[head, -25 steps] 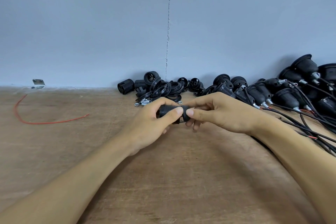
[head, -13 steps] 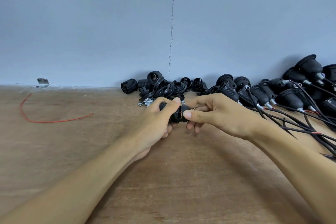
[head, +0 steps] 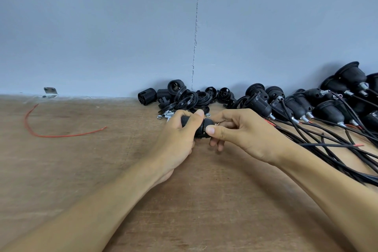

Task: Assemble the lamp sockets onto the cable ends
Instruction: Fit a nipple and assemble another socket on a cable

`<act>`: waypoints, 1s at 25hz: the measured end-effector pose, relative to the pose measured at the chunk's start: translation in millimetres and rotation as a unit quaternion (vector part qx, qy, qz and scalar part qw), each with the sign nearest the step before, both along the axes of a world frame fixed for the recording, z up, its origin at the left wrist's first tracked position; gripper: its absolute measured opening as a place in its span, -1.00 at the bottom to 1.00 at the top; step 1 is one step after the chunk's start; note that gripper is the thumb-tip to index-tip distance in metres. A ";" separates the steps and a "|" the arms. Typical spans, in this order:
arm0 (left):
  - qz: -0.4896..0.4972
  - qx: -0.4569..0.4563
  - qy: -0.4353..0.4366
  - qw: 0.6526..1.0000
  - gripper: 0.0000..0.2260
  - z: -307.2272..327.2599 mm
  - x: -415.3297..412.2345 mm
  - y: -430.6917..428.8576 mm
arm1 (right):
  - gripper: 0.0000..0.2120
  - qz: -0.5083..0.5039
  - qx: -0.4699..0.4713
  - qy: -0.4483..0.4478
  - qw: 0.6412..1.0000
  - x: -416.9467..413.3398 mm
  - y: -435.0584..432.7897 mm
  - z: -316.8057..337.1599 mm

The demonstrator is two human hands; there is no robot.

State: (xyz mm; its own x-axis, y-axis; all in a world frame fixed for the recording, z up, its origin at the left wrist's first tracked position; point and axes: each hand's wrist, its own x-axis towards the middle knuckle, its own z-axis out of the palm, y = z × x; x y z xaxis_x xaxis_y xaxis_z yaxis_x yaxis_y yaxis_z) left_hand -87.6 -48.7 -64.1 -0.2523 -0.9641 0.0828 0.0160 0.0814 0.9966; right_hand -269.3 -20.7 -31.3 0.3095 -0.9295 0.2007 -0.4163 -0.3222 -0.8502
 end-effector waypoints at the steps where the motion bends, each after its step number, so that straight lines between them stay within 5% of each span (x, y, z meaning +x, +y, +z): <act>1: 0.005 -0.002 0.004 1.000 -0.72 -0.9 -0.3 0.0 | -0.81 -0.005 -0.006 -0.001 1.000 1.9 0.9 -0.4; 17: -0.054 0.034 0.056 0.996 -0.75 1.4 7.9 -4.5 | -0.63 0.000 -0.051 0.017 0.999 5.6 1.7 -4.2; 25: -0.046 0.013 -0.031 0.998 -0.81 0.6 3.1 -3.3 | -0.74 -0.007 -0.076 0.086 0.993 1.8 -1.8 -9.2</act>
